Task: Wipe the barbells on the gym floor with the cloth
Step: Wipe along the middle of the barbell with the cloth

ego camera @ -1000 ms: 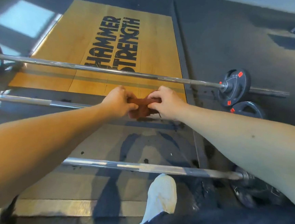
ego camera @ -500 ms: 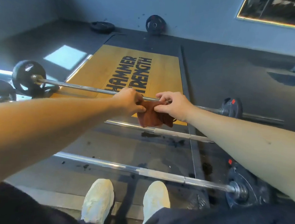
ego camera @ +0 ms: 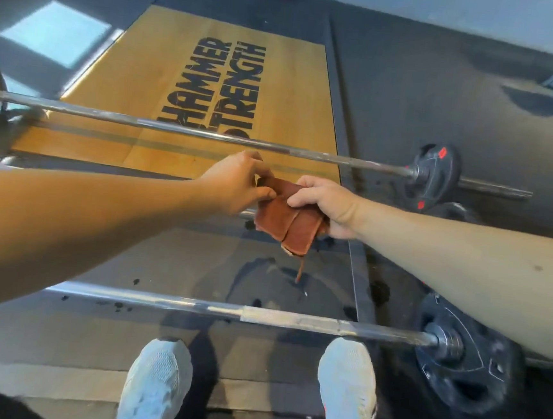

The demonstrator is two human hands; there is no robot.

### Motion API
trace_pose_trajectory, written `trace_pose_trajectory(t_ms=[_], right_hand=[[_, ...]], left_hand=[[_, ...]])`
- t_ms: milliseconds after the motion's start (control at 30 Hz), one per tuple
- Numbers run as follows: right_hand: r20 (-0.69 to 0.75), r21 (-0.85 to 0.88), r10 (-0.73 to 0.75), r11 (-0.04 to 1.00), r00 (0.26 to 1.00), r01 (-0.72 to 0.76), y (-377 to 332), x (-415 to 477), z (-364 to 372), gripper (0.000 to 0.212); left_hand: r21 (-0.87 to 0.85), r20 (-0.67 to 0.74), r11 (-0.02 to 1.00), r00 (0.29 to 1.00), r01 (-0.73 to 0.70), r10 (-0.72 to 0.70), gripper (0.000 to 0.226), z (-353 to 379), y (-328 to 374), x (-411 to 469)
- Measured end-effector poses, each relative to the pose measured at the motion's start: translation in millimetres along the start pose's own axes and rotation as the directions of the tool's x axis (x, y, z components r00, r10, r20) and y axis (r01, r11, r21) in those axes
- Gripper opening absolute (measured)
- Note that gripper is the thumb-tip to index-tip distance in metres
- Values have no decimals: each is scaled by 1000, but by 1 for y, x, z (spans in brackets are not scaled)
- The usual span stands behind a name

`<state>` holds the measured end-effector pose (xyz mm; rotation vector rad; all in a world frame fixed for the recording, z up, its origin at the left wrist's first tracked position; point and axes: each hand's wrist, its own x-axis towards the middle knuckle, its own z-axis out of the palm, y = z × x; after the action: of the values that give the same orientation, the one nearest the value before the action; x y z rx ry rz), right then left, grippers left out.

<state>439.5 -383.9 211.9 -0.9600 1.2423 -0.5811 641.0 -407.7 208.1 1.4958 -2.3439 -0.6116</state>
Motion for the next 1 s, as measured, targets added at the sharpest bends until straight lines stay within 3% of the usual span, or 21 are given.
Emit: trace_pose_trajectory(t_ms=[67, 167, 267, 333, 400, 467, 533, 567, 667, 767, 1000], right_hand=[[79, 136, 84, 986, 993, -94, 16, 13, -1, 12], [61, 337, 152, 927, 987, -164, 39, 32, -1, 16], [34, 385, 245, 892, 969, -239, 54, 44, -11, 13], [-16, 263, 273, 929, 962, -259, 55, 51, -27, 9], [-213, -158, 151, 970, 965, -186, 54, 66, -54, 15], [-301, -630, -105, 768, 948, -115, 55, 80, -81, 23], [-253, -859, -302, 507, 919, -70, 68, 96, -93, 22], [-225, -887, -330, 458, 917, -52, 78, 104, -90, 23], [-170, -880, -336, 475, 926, 11, 120, 135, -57, 46], [-230, -891, -459, 453, 858, 4, 144, 156, -37, 41], [-171, -842, -487, 524, 856, 130, 144, 146, -62, 41]], left_hand=[[-31, 17, 1000, 1000, -3, 4, 29, 25, -14, 10], [-105, 43, 994, 999, 34, -30, 30, 57, -33, 26], [-141, 146, 988, 988, 70, -49, 40, 78, -44, 48], [-174, 208, 979, 976, 106, -69, 52, 87, -50, 62], [-123, 234, 983, 967, 134, -103, 60, 97, -63, 74], [46, 256, 992, 959, 113, -121, 62, 108, -79, 83], [194, 293, 978, 947, 73, -129, 59, 116, -94, 88], [226, 316, 972, 940, 58, -130, 56, 120, -100, 89], [240, 339, 971, 936, 13, -97, 41, 130, -112, 92], [224, 285, 974, 957, -19, -47, 32, 138, -122, 94], [150, 221, 984, 973, -100, 65, 28, 142, -131, 92]])
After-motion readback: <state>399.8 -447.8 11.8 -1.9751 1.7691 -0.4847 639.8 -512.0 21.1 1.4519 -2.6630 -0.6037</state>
